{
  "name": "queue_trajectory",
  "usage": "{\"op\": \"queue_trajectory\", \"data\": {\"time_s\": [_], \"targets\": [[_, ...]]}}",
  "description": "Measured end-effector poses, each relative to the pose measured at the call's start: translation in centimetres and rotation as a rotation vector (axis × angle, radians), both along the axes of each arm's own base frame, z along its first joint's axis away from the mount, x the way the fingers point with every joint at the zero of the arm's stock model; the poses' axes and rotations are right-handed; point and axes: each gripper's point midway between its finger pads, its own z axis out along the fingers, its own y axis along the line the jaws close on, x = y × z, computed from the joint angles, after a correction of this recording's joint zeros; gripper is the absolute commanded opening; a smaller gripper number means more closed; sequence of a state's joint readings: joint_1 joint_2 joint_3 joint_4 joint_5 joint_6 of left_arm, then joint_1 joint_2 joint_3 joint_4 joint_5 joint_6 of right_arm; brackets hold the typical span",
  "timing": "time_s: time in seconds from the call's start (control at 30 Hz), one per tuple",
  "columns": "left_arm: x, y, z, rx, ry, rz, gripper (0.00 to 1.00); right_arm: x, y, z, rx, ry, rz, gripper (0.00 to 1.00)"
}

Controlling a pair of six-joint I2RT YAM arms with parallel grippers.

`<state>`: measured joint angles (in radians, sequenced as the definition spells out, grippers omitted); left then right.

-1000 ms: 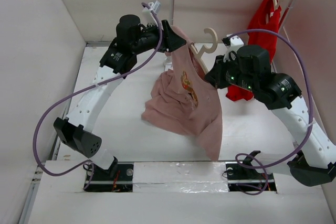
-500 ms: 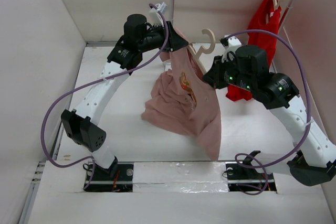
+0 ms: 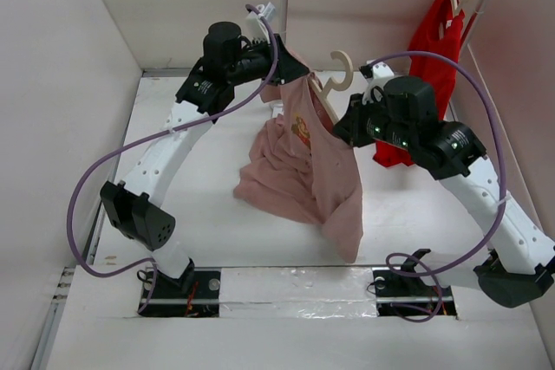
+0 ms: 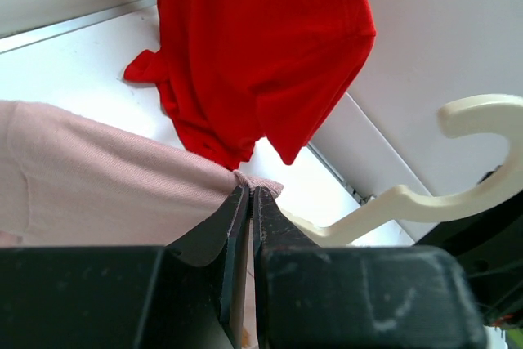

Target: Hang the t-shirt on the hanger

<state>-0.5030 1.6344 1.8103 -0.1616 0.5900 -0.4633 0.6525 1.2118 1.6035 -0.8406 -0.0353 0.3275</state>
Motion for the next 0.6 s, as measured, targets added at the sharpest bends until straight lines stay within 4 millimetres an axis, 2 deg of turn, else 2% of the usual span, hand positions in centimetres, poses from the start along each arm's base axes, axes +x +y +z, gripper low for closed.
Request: {"op": "queue_trajectory", "data": {"time_s": [0.17,0.37,0.47,0.53,0.6], "targets": [[-0.4,0.1,0.2,0.012,-0.020,-0.017,0.00,0.9,-0.1,-0.7,-0.012,0.002,-0.010,0.00],[-1.3,0.1,-0.4,0.080,-0.039,-0.038,0.00,2.6,0.7,-2.1,-0.038,0.021,-0.021,0.00],[-2.7,-1.8,0.6,0.153,-0.108,-0.052,0.00,3.4,1.1,-2.9,-0.056,0.040,-0.026,0.00],[-3.9,-3.0,1.2,0.173,-0.159,-0.062,0.08,3.8,1.4,-3.1,-0.060,0.045,-0.028,0.00],[-4.5,-3.3,1.3,0.185,-0.184,-0.048,0.13,4.1,1.4,-3.0,-0.059,0.040,-0.035,0.00]]}}
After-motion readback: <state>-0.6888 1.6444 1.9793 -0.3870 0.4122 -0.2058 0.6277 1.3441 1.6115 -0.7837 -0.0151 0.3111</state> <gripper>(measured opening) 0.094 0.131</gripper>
